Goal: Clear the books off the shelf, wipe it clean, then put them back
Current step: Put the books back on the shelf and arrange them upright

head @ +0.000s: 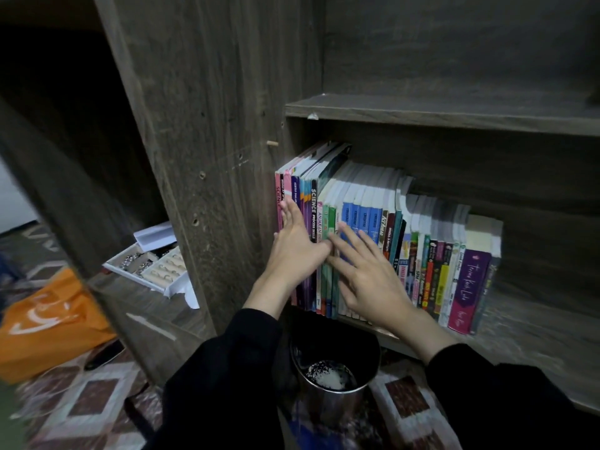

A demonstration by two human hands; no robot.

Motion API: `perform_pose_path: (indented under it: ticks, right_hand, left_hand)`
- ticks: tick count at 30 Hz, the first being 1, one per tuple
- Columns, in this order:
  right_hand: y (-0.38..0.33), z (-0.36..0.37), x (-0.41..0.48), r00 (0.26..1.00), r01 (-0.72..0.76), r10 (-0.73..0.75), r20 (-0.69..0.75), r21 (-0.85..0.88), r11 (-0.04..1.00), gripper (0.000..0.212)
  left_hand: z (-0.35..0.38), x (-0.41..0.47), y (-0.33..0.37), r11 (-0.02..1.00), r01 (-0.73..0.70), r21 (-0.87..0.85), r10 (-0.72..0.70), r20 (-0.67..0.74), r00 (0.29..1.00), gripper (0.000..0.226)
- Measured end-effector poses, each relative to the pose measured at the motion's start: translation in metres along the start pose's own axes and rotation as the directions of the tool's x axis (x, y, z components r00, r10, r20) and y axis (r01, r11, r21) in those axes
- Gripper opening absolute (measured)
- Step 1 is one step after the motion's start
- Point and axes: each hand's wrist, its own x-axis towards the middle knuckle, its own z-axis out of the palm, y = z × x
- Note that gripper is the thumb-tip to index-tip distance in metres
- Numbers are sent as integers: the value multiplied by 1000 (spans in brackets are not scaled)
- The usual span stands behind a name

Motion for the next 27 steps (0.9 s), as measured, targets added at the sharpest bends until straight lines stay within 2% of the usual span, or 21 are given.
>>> perform_pose_path:
  ticks: [2, 3, 5, 6, 7, 9, 12, 16, 19, 24, 27]
  right_hand:
    - [8, -14, -2, 990, -85, 88, -109, 30, 996, 48]
    - [13, -21, -3, 978, -132, 136, -159, 41, 990, 51]
    - [24, -30, -5, 944, -235, 240, -227, 50, 971, 59]
    - [31, -32, -6, 930, -284, 287, -231, 46, 958, 64]
    - [38, -35, -7, 922, -325, 326, -211, 40, 945, 69]
    - [49, -38, -6, 918, -373, 377, -121, 60, 926, 79]
    - [57, -38, -3, 907, -419, 420, 46, 218, 882, 80]
    - [65, -36, -6, 908, -409, 417, 46, 327, 852, 76]
    - [72, -38, -6, 879, -463, 466, 106, 429, 776, 87]
    - [73, -41, -2, 878, -458, 469, 94, 446, 769, 87]
    - [71, -43, 2, 877, -455, 477, 63, 427, 781, 84]
  left_hand:
    - [2, -6, 3, 997, -75, -32, 71, -133, 989, 92]
    - [4, -11, 4, 988, -151, 36, 155, -240, 958, 86]
    - [11, -16, 5, 908, -279, 313, 385, -359, 850, 78]
    - [13, -14, 5, 841, -316, 439, 484, -347, 804, 80]
    - [15, -8, 5, 778, -330, 535, 539, -299, 788, 85]
    - [11, 4, 10, 694, -320, 645, 547, -183, 817, 98]
    - [0, 20, 17, 631, -320, 707, 522, -82, 849, 109]
    - [-5, 29, 13, 600, -316, 735, 523, -61, 850, 109]
    - [-3, 29, 13, 596, -312, 739, 531, -71, 845, 102]
    - [2, 27, 22, 549, -347, 760, 555, -22, 831, 78]
    - [3, 29, 22, 569, -352, 743, 559, -35, 829, 77]
